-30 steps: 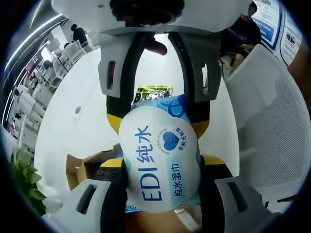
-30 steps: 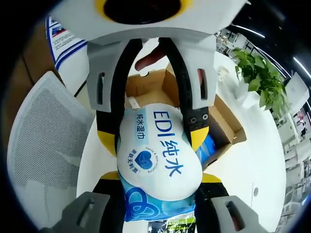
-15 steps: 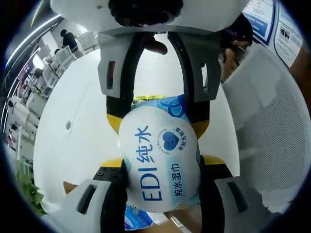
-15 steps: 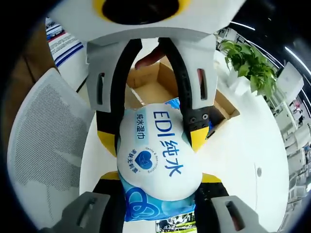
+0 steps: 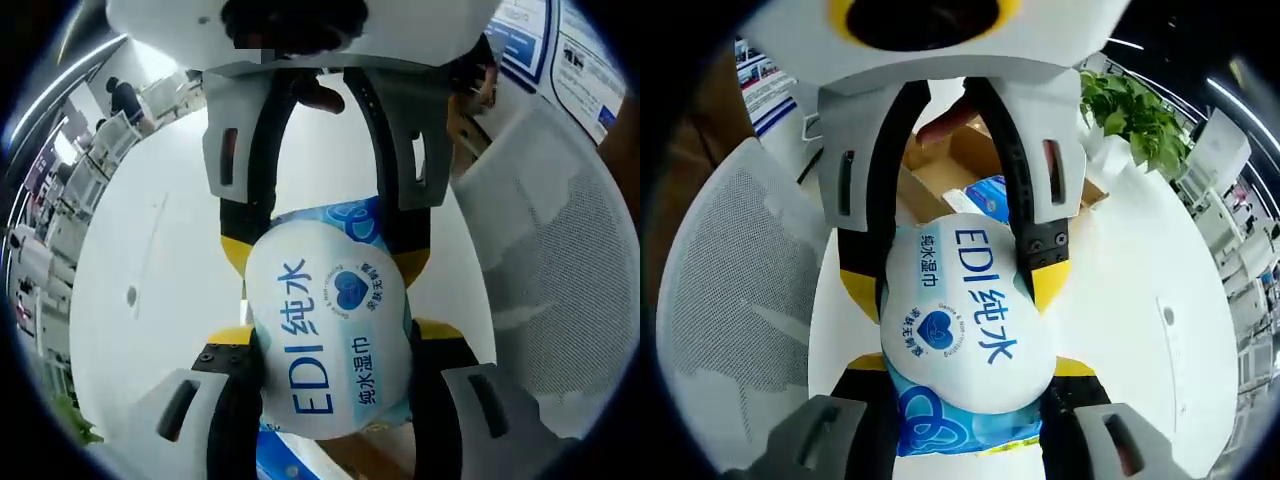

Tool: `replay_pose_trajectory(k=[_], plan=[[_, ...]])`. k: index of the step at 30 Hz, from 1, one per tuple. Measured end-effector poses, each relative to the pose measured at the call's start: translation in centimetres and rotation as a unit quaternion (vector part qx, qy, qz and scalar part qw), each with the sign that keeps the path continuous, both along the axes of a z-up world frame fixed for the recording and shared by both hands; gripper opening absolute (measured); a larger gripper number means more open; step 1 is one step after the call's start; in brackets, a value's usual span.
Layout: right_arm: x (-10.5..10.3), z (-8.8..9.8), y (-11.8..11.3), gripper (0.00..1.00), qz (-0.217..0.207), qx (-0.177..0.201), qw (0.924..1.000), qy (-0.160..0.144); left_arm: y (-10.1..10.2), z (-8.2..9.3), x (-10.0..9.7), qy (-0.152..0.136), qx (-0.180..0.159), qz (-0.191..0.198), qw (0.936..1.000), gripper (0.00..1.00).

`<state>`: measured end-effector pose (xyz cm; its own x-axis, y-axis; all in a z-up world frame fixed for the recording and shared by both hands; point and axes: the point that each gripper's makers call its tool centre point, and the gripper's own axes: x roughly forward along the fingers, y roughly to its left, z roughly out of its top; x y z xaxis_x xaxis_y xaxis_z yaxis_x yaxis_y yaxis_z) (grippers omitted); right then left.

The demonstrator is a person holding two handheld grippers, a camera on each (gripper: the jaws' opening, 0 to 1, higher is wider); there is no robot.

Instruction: Operate the shoe box by opening the lid, removing the specified soft item, and placing it in the target area until the item is outside and the box remains undamaged.

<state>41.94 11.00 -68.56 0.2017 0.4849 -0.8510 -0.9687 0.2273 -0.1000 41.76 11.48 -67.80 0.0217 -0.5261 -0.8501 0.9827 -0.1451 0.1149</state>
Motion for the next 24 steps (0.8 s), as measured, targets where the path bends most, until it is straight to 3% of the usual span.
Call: replay_pose_trajectory(k=[12,24], plan=[[0.4,0.4,-2.7,0.53,-0.019,-0.001,0.9998,-0.006,-2.8,0.4,0.4,-0.01,-0.003,-0.021,0.9997,0.59],[1.5,-0.5,-3.4,0.53,-0.028,0.008,0.9996,0.001,-3.3,0.1,0.6,-0.008,0.008,-0.033,0.9994,0.58]])
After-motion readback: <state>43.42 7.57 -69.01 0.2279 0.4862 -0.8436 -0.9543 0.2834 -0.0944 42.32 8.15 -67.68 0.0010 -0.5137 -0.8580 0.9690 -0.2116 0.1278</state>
